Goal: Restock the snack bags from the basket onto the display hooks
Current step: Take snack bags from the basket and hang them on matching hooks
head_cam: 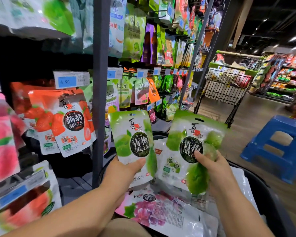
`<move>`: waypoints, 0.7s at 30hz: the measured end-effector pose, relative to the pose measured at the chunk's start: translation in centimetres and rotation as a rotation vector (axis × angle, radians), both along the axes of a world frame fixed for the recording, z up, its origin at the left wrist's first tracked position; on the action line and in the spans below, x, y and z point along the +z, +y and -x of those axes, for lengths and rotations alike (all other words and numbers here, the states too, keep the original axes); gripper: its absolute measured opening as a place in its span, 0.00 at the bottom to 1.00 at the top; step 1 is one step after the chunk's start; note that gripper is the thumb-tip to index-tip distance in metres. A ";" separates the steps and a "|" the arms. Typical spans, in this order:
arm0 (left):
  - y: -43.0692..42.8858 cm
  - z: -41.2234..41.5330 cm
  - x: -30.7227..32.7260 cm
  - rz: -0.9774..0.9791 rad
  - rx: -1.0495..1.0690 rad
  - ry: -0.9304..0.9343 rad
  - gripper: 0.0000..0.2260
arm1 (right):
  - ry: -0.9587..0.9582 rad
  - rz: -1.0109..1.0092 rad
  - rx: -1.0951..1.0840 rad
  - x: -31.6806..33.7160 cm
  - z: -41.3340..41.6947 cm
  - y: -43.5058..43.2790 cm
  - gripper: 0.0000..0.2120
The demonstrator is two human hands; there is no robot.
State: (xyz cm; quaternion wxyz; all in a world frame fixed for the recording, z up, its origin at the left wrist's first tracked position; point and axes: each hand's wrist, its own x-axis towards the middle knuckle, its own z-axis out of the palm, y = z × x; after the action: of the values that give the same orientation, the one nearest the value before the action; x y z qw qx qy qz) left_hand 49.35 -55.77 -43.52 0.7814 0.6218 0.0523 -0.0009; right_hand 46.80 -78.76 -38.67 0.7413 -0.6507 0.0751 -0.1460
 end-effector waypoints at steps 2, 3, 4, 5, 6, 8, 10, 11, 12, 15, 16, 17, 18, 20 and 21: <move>-0.2 0.3 0.7 0.012 -0.069 -0.014 0.12 | -0.017 0.005 0.058 0.1 0.2 1.0 0.13; -0.3 0.5 1.0 0.027 -0.108 -0.023 0.12 | -0.017 0.015 0.079 0.1 0.2 1.6 0.14; -0.4 0.6 1.3 0.045 -0.135 -0.028 0.13 | -0.012 0.025 0.093 0.2 0.2 2.1 0.15; -0.4 0.9 1.7 0.060 -0.154 -0.031 0.14 | -0.012 0.038 0.105 0.1 0.1 2.5 0.13; -0.3 1.0 2.1 0.073 -0.163 -0.033 0.17 | -0.010 0.053 0.115 0.1 0.1 2.7 0.10; 0.1 1.3 2.7 0.085 -0.175 -0.038 0.26 | -0.004 0.087 0.121 0.2 0.0 3.2 0.09; 0.7 1.5 3.1 0.085 -0.200 -0.047 0.25 | -0.005 0.119 0.131 0.5 -0.1 3.8 0.13; 1.0 1.5 3.2 0.080 -0.210 -0.057 0.21 | -0.011 0.137 0.141 0.8 -0.1 4.2 0.15; 1.2 1.6 3.3 0.071 -0.208 -0.062 0.17 | -0.019 0.150 0.154 1.1 0.0 4.6 0.16; 2.0 1.8 3.9 0.074 -0.148 -0.066 0.11 | -0.040 0.176 0.194 2.0 -0.3 5.9 0.14; 2.2 1.8 4.1 0.076 -0.115 -0.070 0.11 | -0.049 0.185 0.201 2.2 -0.5 6.4 0.13; 2.5 1.8 4.4 0.086 -0.080 -0.076 0.12 | -0.058 0.192 0.205 2.5 -0.7 6.8 0.13; 2.9 1.7 4.6 0.101 -0.046 -0.076 0.12 | -0.069 0.203 0.212 2.7 -0.9 7.3 0.13; 3.5 1.8 5.2 0.145 0.013 -0.081 0.13 | -0.088 0.234 0.242 3.1 -1.3 8.3 0.15; 3.8 1.8 5.6 0.160 0.043 -0.090 0.13 | -0.077 0.247 0.270 3.2 -1.5 8.7 0.17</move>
State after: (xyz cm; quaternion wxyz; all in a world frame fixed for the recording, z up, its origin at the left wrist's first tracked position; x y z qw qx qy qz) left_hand 47.56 -51.93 -37.91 0.8300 0.5555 0.0304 0.0395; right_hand 48.32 -70.05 -35.44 0.6710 -0.7349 -0.0600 -0.0779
